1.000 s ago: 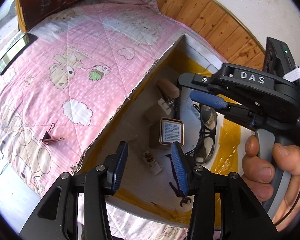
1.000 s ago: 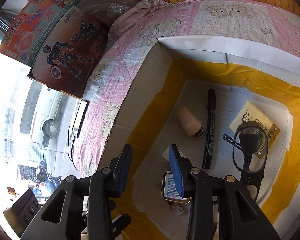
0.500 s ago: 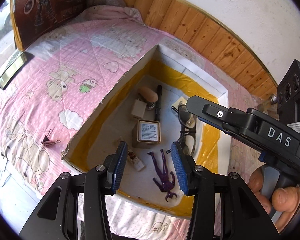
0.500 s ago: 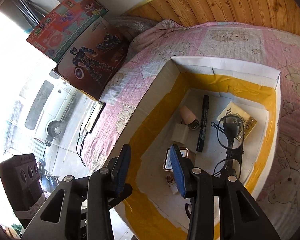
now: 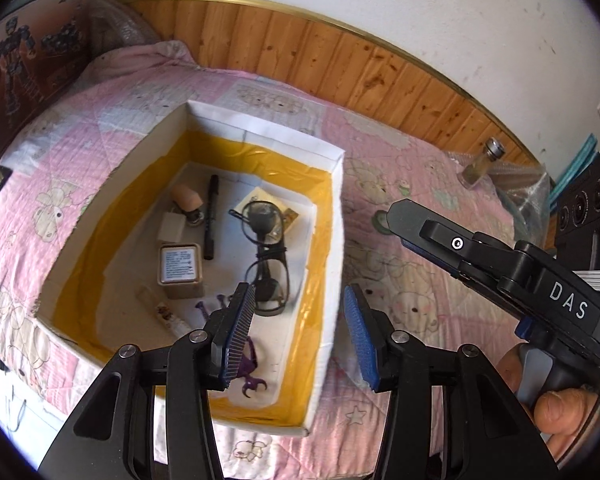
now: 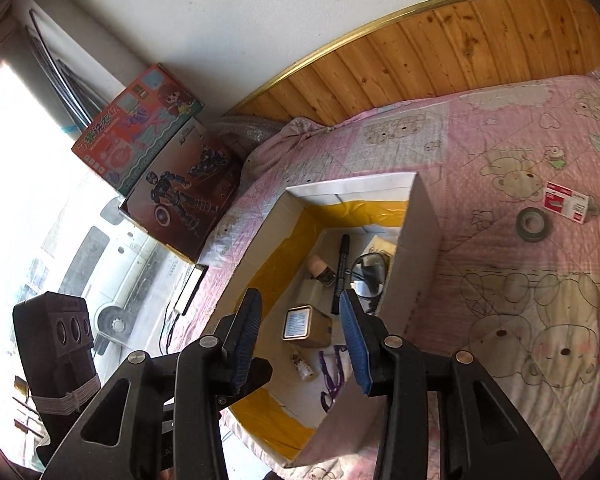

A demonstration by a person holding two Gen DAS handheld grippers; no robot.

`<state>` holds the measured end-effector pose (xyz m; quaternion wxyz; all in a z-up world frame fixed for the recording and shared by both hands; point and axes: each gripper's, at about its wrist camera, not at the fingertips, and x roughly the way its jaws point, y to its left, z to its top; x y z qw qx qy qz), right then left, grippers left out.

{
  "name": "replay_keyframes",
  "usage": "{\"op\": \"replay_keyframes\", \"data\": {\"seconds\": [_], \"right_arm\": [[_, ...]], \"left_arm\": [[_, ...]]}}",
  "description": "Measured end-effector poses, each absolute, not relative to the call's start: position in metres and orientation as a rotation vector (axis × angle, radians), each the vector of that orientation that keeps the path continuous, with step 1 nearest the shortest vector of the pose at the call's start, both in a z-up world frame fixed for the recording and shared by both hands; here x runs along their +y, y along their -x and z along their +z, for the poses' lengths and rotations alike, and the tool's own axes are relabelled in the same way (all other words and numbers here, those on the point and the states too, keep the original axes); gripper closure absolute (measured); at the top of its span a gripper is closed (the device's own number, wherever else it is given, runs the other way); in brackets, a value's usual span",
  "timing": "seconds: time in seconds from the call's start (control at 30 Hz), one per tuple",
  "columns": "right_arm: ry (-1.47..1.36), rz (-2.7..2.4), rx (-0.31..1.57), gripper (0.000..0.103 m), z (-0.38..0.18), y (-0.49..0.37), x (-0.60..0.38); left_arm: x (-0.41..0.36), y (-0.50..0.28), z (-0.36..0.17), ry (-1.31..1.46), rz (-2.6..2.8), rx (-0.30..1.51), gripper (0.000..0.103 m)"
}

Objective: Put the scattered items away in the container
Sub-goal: 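Lift both open tools out of the box toward the green tape and staple box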

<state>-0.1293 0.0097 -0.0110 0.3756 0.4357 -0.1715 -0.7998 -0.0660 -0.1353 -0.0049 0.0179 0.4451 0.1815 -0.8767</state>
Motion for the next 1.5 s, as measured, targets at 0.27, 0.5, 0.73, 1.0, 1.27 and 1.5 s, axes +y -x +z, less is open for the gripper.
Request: {"op": "replay_keyframes", "data": {"seconds": [0.27,0.5,0.73,1.0,1.27,1.5], "right_arm": [[-1.138,-2.152,-0.549,0.061,-0.029,0.142,0.078],[-1.159,-2.215,-0.595,0.061,-0.042,0.162,0.121],[-1.194,-2.266,-0.602,0.061,-0.060,0.194,0.153],[-1.260,-2.302,-0.564,0.061,-0.087,0.245,0.179],[-1.319,-2.322,-0.421,0.054,-0.118,0.296,0.179],[-1.330,-2.315,-0.263,0.049,-0.139,0.331,0.170]], "left_arm": [[-0.075,0.101,-0.008,-1.536,-2.798,0.550,0.052],[-0.036,0.141,-0.014,-1.622,-2.809,0.493,0.051],[-0.009,0.190,-0.035,-1.712,-2.788,0.483,0.050],[0.009,0.245,-0.068,-1.788,-2.739,0.479,0.050],[0.018,0.295,-0.107,-1.843,-2.672,0.466,0.050],[0.014,0.324,-0.133,-1.833,-2.637,0.440,0.050]]}}
